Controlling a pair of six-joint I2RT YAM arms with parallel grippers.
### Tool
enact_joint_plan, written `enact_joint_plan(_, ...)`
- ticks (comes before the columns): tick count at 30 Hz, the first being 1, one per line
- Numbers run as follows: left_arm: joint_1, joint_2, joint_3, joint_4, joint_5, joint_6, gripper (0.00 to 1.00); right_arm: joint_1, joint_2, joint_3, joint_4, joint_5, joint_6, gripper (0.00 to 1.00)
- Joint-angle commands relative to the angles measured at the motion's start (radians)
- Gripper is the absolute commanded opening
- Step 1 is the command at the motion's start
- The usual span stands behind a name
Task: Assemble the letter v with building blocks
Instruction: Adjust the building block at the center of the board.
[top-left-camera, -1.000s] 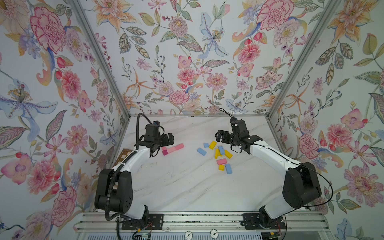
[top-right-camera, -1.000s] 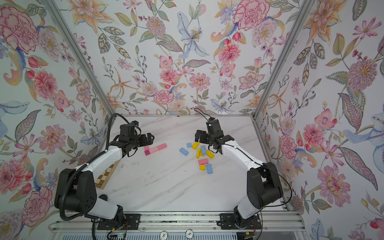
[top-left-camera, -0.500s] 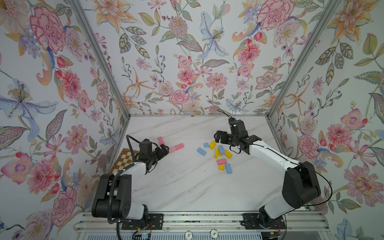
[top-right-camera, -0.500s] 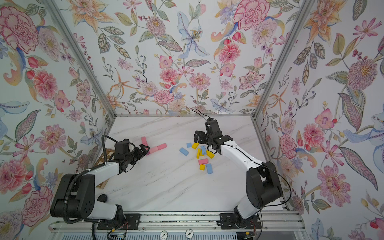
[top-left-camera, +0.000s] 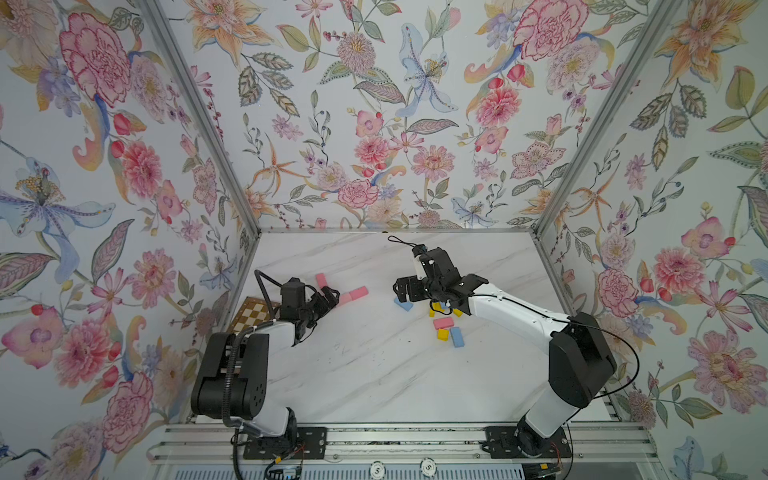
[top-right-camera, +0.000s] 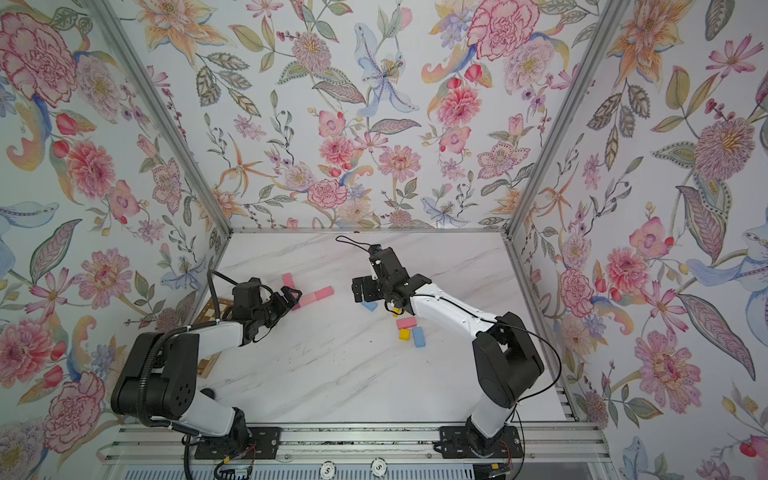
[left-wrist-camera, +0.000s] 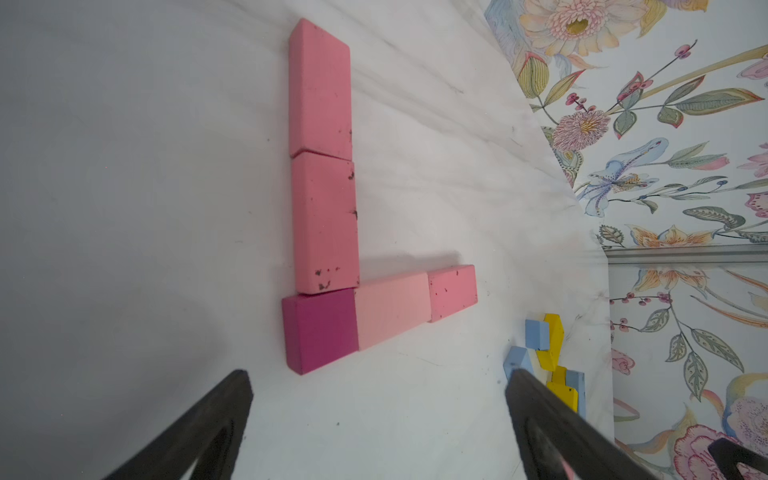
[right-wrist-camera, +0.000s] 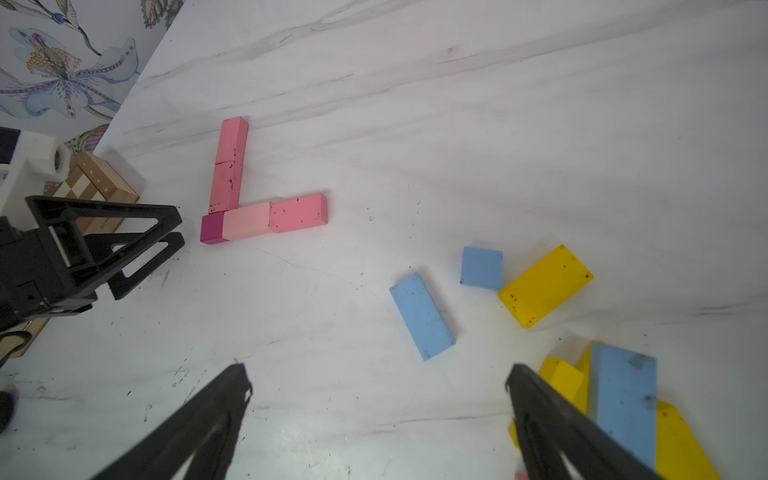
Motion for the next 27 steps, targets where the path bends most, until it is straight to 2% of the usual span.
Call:
enact_joint_plan(1,0.008,0.04,-0.012,0.018,0.002,-0.004,0.99,0.008,0.022,0.04,-0.024,0.027,-0.012,0.99)
enact_joint_plan(27,-0.011,0.107,0.027,0.022,0.038,-0.009,0.99,0.02,0.024,0.045,-0.028,0.04,-0.002,0.99)
